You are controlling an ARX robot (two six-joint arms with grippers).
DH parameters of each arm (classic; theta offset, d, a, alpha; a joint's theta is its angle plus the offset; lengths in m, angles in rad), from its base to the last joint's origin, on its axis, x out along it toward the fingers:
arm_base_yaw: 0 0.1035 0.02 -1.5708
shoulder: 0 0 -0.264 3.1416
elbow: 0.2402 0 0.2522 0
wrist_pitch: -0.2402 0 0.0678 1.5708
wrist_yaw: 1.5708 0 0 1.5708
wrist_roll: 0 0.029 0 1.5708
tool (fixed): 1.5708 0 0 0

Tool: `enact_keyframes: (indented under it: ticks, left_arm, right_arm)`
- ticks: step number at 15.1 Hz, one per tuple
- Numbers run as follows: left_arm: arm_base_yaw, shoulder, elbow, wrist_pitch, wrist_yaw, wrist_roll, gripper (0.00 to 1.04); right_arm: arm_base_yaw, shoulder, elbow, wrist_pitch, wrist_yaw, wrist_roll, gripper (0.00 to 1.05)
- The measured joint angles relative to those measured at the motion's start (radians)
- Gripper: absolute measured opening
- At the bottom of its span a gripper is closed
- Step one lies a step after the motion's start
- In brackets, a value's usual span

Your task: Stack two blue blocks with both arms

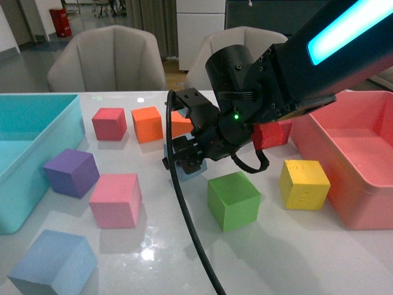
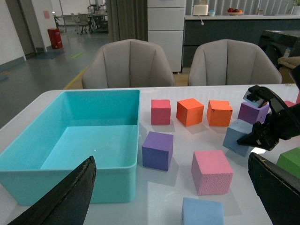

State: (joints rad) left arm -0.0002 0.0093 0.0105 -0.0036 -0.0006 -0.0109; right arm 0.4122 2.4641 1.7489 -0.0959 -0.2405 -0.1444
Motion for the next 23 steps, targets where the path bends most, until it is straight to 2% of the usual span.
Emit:
enact_keyframes:
  ticks: [5,10,11,12,13,14,16,17,23]
  left_arm:
    - [0.000,0.000,0.000,0.000,0.000,0.000,0.98]
    - [0.000,0.000,0.000,0.000,0.000,0.000,0.98]
    - [0.000,0.000,0.000,0.000,0.000,0.000,0.98]
    - [0.000,0.000,0.000,0.000,0.000,0.000,0.98]
    - [0.000,0.000,0.000,0.000,0.000,0.000,0.98]
    - [0.000,0.000,0.000,0.000,0.000,0.000,0.98]
    - [0.000,0.000,0.000,0.001,0.000,0.000,0.98]
    - [0.000,0.000,0.000,0.000,0.000,0.000,0.98]
    - [0.000,0.000,0.000,0.000,0.000,0.000,0.98]
  right_arm:
    - [0.007,0.026,0.044,-0.035,-0.004,-0.007,0.42]
    - [0.007,0.029,0.027,-0.001,0.009,-0.005,1.00]
    - [0.007,0.021,0.015,0.016,0.023,-0.002,0.97]
    - [0.007,-0.086,-0.076,0.098,0.023,0.031,0.98]
    - [-0.008,-0.356,-0.353,0.371,0.164,0.179,0.98]
    - [-0.040,-0.558,-0.603,0.571,0.256,0.292,0.98]
    - [-0.045,-0.790,-0.890,0.730,0.323,0.353,0.98]
    - [-0.037,-0.951,-1.080,0.752,0.355,0.370,0.98]
    - [-0.034,-1.081,-1.233,0.800,0.381,0.393,0.98]
